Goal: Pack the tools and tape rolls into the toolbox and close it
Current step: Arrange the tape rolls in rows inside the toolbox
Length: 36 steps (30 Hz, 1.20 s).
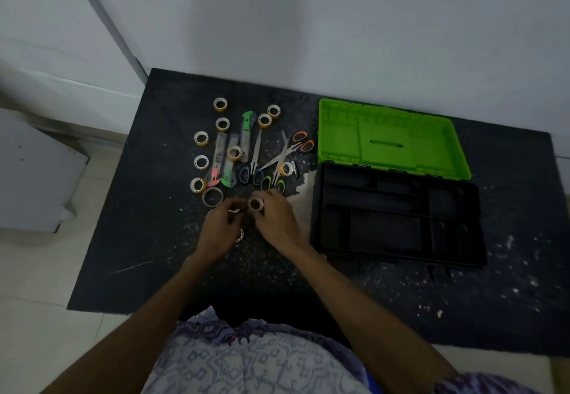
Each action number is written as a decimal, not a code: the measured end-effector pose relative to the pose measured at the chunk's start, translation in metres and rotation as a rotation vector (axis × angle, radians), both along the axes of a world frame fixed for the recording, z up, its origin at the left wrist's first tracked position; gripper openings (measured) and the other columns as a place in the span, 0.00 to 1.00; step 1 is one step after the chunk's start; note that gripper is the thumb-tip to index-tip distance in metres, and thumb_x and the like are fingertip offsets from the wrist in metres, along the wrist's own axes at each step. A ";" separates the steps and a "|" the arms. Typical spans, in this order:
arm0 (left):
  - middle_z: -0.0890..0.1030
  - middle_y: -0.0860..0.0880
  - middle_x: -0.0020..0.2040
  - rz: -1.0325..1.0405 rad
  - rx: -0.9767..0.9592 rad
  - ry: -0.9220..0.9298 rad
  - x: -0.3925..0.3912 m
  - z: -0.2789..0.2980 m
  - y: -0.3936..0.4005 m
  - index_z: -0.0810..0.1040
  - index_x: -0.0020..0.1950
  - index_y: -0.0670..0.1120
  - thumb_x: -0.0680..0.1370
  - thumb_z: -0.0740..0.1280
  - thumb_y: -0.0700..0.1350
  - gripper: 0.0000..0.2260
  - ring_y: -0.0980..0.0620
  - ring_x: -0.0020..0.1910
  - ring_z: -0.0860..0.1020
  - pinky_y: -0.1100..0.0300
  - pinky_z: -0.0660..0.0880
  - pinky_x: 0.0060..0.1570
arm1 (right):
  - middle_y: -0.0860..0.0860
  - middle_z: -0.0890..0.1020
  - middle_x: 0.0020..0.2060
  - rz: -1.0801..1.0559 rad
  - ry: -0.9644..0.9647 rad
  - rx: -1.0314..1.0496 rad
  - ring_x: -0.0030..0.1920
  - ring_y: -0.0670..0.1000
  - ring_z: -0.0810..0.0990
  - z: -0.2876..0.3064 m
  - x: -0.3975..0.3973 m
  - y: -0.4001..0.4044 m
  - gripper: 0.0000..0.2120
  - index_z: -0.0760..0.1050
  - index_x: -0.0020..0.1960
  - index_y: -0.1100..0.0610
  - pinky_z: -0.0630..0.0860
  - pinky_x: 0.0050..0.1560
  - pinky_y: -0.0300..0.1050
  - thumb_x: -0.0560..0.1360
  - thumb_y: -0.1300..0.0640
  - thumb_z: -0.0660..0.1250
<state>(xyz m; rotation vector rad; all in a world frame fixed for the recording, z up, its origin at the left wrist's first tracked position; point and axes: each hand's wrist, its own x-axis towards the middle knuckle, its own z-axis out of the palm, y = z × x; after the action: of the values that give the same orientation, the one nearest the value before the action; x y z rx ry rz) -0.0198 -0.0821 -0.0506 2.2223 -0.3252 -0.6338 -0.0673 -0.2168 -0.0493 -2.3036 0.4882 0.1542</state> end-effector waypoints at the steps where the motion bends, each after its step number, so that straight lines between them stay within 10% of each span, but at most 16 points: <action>1: 0.79 0.56 0.53 0.036 -0.028 -0.005 -0.002 0.001 -0.003 0.76 0.61 0.48 0.78 0.64 0.36 0.13 0.59 0.50 0.77 0.64 0.70 0.50 | 0.53 0.76 0.58 -0.041 -0.031 0.032 0.57 0.54 0.77 0.006 -0.002 -0.003 0.17 0.76 0.64 0.56 0.73 0.56 0.44 0.76 0.60 0.69; 11: 0.81 0.51 0.55 -0.081 -0.211 0.211 -0.040 0.009 -0.069 0.77 0.63 0.45 0.79 0.65 0.41 0.12 0.56 0.54 0.79 0.66 0.75 0.51 | 0.48 0.76 0.57 -0.335 -0.223 0.142 0.50 0.40 0.73 0.045 -0.056 -0.055 0.17 0.77 0.65 0.51 0.67 0.48 0.22 0.77 0.49 0.70; 21: 0.77 0.51 0.61 -0.002 -0.270 0.336 -0.078 0.011 -0.110 0.70 0.69 0.47 0.77 0.69 0.45 0.21 0.51 0.55 0.79 0.53 0.78 0.54 | 0.48 0.76 0.55 -0.436 -0.196 0.055 0.51 0.49 0.78 0.050 -0.113 -0.096 0.18 0.76 0.62 0.52 0.77 0.54 0.48 0.73 0.54 0.74; 36: 0.78 0.46 0.61 0.070 -0.313 0.370 -0.084 0.013 -0.115 0.71 0.67 0.44 0.78 0.68 0.40 0.18 0.53 0.51 0.80 0.49 0.79 0.53 | 0.47 0.80 0.58 -0.232 -0.092 -0.320 0.56 0.52 0.79 0.040 -0.127 -0.099 0.20 0.75 0.63 0.50 0.70 0.53 0.47 0.73 0.56 0.73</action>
<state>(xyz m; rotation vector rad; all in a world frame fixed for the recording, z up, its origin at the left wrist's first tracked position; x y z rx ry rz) -0.1041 -0.1975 -0.0380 1.7701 -0.1434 -0.8739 -0.1944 -0.3160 -0.0090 -2.5250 0.7734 -0.1537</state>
